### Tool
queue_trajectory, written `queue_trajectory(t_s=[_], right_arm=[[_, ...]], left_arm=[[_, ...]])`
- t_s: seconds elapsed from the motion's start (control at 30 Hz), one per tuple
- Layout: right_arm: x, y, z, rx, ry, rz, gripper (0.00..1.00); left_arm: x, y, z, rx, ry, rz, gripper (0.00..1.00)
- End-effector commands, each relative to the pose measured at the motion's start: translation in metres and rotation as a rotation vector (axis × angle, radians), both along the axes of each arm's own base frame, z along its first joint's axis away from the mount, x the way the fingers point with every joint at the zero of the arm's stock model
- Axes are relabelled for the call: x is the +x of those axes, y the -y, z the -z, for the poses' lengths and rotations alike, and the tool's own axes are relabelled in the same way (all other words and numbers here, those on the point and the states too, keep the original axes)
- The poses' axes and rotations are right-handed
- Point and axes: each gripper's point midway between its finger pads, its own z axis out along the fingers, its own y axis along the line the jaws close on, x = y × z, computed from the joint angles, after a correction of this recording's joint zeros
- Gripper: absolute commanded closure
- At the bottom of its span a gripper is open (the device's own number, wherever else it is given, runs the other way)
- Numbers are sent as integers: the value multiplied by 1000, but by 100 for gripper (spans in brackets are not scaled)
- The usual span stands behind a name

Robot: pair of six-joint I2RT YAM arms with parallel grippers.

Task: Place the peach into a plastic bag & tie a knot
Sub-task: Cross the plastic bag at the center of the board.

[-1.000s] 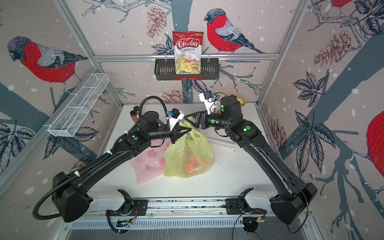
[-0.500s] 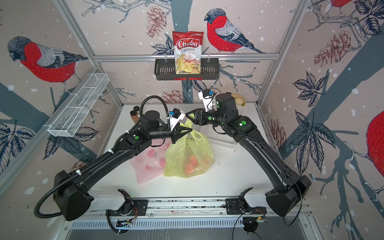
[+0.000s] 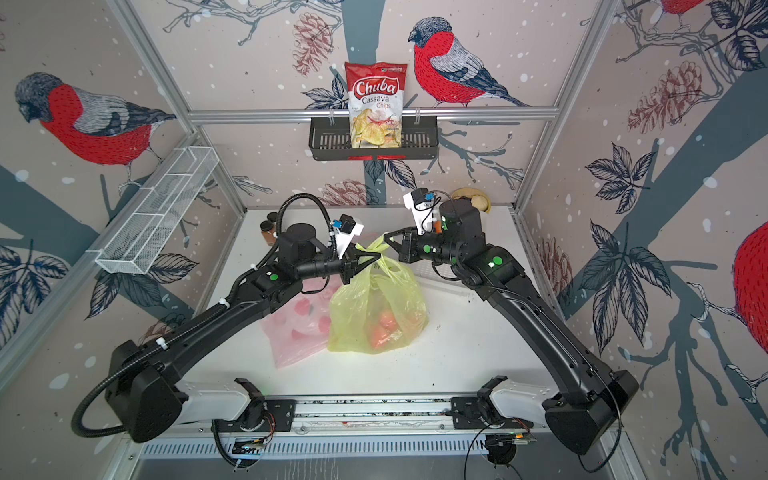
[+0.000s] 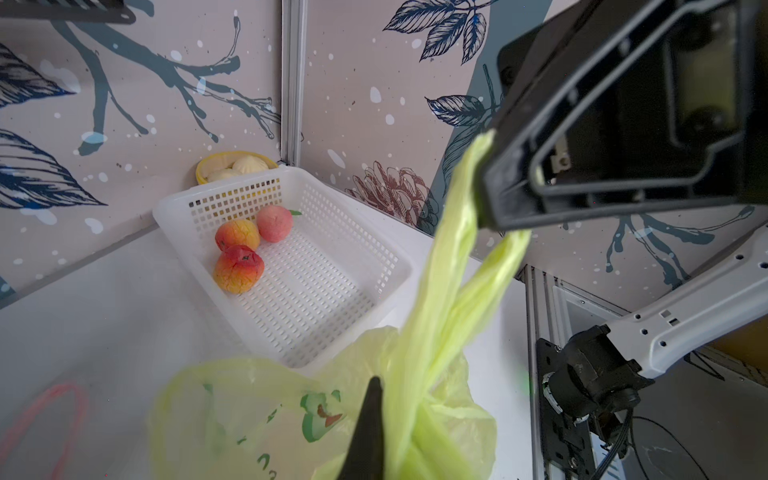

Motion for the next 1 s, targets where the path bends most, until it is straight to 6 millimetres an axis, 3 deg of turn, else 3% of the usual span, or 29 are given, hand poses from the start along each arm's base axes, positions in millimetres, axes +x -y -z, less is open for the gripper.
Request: queue_trajectory(t_s=[0.0, 0.27, 0.4, 0.47, 0.53, 0.7, 0.97], right_arm=[[1, 1, -15, 49, 63, 13, 100], [-10, 4, -10, 64, 78, 17, 100], [-20, -1, -4, 64, 78, 4, 100], [-29, -7, 4, 55, 81, -8, 100], [-41, -16, 16, 48, 71, -30, 100], [-57, -25, 57, 55, 20, -20, 100], [-39, -29, 121, -74, -29, 39, 100]], left_arm=[[5, -3, 11, 12, -54, -31, 98], [3, -6, 40, 51, -104, -39, 94], [6, -7, 40, 51, -103, -57, 91], [10, -8, 39, 52, -103, -78, 94], [14, -7, 34, 44, -100, -93, 100], [10, -3, 22, 7, -99, -64, 100], [-6, 2, 20, -12, -113, 25, 100]])
